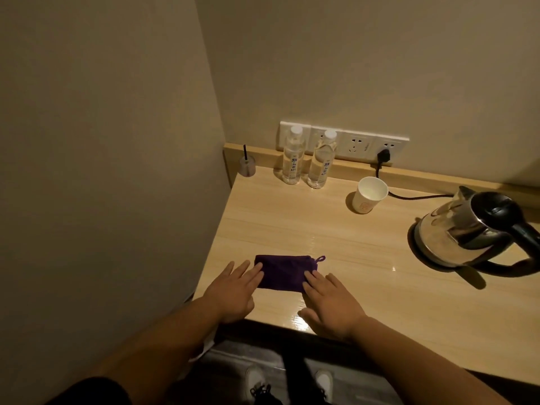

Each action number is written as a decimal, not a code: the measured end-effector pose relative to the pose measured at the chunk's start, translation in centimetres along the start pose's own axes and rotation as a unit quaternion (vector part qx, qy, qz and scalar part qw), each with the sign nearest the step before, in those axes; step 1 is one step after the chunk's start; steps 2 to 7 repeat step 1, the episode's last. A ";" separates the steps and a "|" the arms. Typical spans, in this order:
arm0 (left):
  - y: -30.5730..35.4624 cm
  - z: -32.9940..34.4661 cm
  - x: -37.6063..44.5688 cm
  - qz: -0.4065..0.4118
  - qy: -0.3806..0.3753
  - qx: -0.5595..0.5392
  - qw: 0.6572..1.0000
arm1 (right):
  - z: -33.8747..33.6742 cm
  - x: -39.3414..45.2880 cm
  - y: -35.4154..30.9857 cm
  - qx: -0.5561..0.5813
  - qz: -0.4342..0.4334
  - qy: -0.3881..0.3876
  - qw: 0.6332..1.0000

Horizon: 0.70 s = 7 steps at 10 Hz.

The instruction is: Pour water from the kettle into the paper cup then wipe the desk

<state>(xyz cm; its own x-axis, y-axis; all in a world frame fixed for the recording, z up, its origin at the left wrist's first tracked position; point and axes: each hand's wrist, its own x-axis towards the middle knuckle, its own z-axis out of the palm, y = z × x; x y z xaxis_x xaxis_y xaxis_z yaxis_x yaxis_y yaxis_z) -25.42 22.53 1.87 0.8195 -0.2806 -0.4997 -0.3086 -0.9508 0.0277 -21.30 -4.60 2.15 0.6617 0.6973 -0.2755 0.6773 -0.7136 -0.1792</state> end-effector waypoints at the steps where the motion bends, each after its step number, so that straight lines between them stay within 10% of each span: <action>1: 1.1 -0.8 -0.4 -0.018 0.056 -0.073 0.996 | -1.7 0.0 -0.5 0.082 0.034 0.009 0.996; 7: 1.1 -0.8 -0.4 -0.018 0.056 -0.073 0.996 | -1.7 0.0 -0.5 0.082 0.034 0.009 0.996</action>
